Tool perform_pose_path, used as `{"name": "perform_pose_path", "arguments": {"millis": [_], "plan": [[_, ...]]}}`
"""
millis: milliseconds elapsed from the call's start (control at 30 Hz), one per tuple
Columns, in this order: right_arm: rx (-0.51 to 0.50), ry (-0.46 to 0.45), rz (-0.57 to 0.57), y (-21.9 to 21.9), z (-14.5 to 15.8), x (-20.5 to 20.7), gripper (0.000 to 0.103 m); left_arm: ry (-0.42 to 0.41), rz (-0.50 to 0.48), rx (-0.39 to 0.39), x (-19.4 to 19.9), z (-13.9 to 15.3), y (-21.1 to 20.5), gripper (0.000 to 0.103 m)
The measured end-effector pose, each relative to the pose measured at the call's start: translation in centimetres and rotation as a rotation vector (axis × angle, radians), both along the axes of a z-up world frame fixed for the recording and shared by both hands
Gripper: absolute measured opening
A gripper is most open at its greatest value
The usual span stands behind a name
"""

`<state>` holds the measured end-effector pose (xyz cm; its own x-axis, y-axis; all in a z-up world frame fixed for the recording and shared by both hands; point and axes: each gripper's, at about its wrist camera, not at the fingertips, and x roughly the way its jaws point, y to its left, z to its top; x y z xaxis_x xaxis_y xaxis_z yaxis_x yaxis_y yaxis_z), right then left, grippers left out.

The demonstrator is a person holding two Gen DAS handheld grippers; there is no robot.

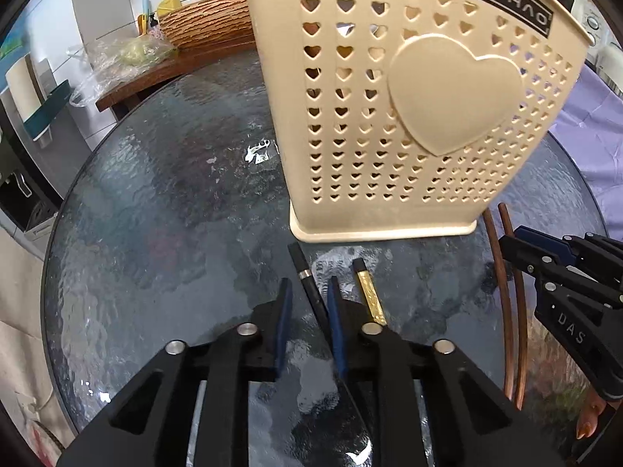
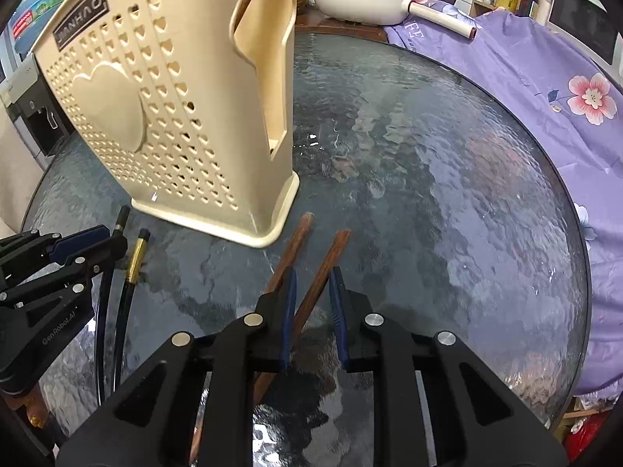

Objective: Organize utensils
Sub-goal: 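Grasp the black chopstick with the left tool while the right tool grasps the wooden chopstick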

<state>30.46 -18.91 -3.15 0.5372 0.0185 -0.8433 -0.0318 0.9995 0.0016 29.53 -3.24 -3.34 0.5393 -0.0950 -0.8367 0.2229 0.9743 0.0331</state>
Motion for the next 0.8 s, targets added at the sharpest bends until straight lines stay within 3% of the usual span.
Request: {"name": "perform_pose_path", "arguments": {"millis": [367, 800], "plan": [[0.015, -0.018, -0.003, 0.0, -0.2, 0.1, 0.012, -0.008, -0.025, 0.016, -0.6, 0.0, -0.3, 0.008], [0.186, -0.037, -0.018, -2.1, -0.5, -0.4, 0.008, -0.005, 0.002, -0.053, -0.3, 0.1, 1.0, 0.007]]}}
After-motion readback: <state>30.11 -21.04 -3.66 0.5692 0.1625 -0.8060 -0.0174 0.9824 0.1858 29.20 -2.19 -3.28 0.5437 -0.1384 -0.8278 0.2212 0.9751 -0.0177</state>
